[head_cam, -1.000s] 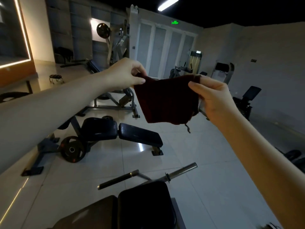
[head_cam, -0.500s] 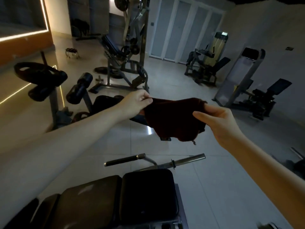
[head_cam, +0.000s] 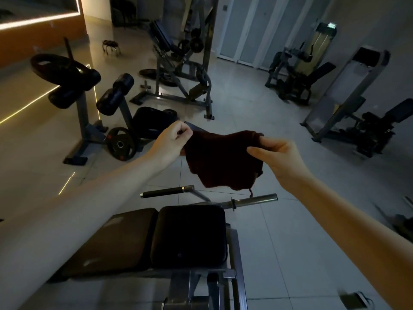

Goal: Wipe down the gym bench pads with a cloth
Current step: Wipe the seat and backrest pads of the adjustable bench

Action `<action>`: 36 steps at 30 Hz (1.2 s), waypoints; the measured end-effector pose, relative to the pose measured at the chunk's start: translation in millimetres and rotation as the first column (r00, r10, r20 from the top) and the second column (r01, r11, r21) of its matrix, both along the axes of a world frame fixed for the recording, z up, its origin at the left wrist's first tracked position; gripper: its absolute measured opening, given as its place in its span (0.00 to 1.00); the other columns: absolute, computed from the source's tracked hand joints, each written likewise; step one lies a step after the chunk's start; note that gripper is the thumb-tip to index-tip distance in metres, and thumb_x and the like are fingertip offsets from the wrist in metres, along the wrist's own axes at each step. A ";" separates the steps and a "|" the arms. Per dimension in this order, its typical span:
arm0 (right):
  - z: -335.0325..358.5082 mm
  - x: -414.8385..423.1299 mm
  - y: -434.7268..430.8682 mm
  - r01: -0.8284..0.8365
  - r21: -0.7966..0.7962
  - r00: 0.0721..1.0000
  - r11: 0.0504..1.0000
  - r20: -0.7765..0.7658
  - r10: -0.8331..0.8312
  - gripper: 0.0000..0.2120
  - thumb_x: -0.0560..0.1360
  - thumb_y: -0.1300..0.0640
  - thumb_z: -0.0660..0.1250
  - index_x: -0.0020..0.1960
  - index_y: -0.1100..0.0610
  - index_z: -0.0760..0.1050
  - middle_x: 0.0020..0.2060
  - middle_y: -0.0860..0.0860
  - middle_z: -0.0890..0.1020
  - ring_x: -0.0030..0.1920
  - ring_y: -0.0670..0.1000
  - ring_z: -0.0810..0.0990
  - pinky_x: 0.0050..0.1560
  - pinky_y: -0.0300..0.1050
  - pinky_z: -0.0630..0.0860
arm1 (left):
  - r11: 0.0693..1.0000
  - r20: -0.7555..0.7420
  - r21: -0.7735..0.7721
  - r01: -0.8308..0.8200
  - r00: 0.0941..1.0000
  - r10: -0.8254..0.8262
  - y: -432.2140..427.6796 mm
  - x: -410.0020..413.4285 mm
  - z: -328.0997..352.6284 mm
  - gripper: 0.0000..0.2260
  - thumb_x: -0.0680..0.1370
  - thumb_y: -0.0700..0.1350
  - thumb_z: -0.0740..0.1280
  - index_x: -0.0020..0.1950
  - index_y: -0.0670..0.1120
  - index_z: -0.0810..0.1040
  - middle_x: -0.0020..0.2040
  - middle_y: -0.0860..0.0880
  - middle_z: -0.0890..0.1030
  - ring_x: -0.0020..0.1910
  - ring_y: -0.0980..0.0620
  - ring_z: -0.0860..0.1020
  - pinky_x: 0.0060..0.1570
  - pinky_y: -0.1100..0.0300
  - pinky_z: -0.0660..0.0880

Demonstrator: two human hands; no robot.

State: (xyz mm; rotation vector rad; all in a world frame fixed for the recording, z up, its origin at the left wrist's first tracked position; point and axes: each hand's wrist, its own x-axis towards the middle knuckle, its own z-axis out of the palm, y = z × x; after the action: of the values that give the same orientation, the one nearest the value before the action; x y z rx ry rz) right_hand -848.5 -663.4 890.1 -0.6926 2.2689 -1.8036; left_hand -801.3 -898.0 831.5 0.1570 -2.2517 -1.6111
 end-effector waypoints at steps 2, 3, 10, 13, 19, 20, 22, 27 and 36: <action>3.1 -0.2 -2.3 0.008 0.014 1.000 1.000 -0.019 -0.008 0.10 0.75 0.69 0.67 0.47 0.58 0.83 0.43 0.54 0.86 0.48 0.52 0.85 0.46 0.39 0.80 | 1.000 -0.020 -0.024 0.018 1.000 -0.018 -3.2 -0.1 3.0 0.08 0.83 0.44 0.58 0.54 0.41 0.73 0.43 0.46 0.75 0.45 0.49 0.76 0.47 0.58 0.75; 4.7 0.4 -4.8 0.014 0.017 1.000 1.000 -0.027 -0.013 0.10 0.75 0.68 0.67 0.46 0.56 0.83 0.42 0.53 0.86 0.47 0.52 0.85 0.45 0.40 0.80 | 0.999 -0.035 -0.039 0.028 0.999 -0.029 -5.1 -0.1 4.3 0.08 0.83 0.45 0.58 0.54 0.41 0.72 0.44 0.45 0.74 0.45 0.46 0.76 0.48 0.54 0.75; 17.6 8.4 -18.3 0.063 0.108 0.992 0.992 -0.120 -0.049 0.11 0.76 0.67 0.67 0.45 0.53 0.83 0.41 0.51 0.86 0.45 0.49 0.85 0.46 0.41 0.81 | 0.995 -0.085 -0.022 0.092 0.992 -0.094 -17.9 -12.3 4.8 0.10 0.83 0.45 0.56 0.54 0.39 0.71 0.47 0.35 0.74 0.42 0.45 0.75 0.48 0.48 0.75; 34.6 12.1 -19.1 0.075 0.152 0.987 0.986 -0.152 -0.052 0.11 0.76 0.67 0.67 0.47 0.53 0.82 0.39 0.46 0.86 0.44 0.45 0.85 0.43 0.34 0.79 | 0.990 -0.121 0.030 0.138 0.984 -0.134 -18.0 -24.1 8.2 0.08 0.83 0.45 0.57 0.50 0.42 0.72 0.41 0.42 0.73 0.39 0.53 0.74 0.44 0.54 0.72; 69.2 11.8 -17.5 0.092 0.194 0.975 0.977 -0.217 -0.049 0.11 0.76 0.67 0.67 0.48 0.53 0.82 0.41 0.46 0.86 0.46 0.46 0.85 0.46 0.34 0.79 | 0.985 -0.191 0.068 0.158 0.971 -0.142 -10.1 -36.0 26.4 0.11 0.84 0.47 0.56 0.53 0.40 0.71 0.43 0.35 0.72 0.41 0.47 0.72 0.43 0.52 0.70; 73.4 11.2 -17.6 0.092 0.201 0.973 0.975 -0.228 -0.044 0.10 0.75 0.67 0.67 0.47 0.53 0.82 0.41 0.46 0.86 0.46 0.46 0.85 0.46 0.34 0.79 | 0.987 -0.205 0.060 0.149 0.970 -0.134 -9.9 -36.2 29.4 0.11 0.84 0.47 0.56 0.53 0.40 0.71 0.45 0.33 0.73 0.41 0.46 0.72 0.43 0.52 0.69; 79.4 9.9 -17.2 0.080 0.215 0.969 0.973 -0.248 -0.025 0.10 0.75 0.67 0.68 0.47 0.53 0.82 0.41 0.46 0.86 0.46 0.46 0.85 0.46 0.34 0.78 | 0.990 -0.237 0.054 0.128 0.965 -0.112 -9.7 -34.7 34.7 0.11 0.84 0.46 0.57 0.52 0.39 0.71 0.45 0.32 0.73 0.41 0.47 0.71 0.44 0.54 0.68; 93.1 7.5 -10.8 0.032 0.286 0.956 0.958 -0.287 0.054 0.10 0.74 0.66 0.69 0.46 0.52 0.82 0.40 0.44 0.86 0.45 0.43 0.84 0.45 0.32 0.78 | 0.999 -0.280 0.028 0.039 0.959 -0.029 -1.8 -28.0 40.9 0.11 0.83 0.46 0.57 0.51 0.39 0.72 0.40 0.43 0.72 0.37 0.57 0.70 0.42 0.62 0.67; 138.2 -0.4 43.0 -0.113 0.372 0.887 0.921 -0.381 0.262 0.10 0.74 0.66 0.69 0.50 0.54 0.81 0.37 0.42 0.85 0.42 0.41 0.84 0.45 0.31 0.77 | 0.986 -0.357 0.131 -0.105 0.923 0.146 62.0 -6.5 67.2 0.09 0.83 0.47 0.57 0.44 0.52 0.71 0.35 0.54 0.71 0.31 0.62 0.71 0.34 0.70 0.67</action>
State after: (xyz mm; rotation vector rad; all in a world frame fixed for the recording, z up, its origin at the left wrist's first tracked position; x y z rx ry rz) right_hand -848.9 -620.4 1028.4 -1.2876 2.5703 -1.2084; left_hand -807.8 -836.0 898.7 0.0247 -1.8356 -1.5492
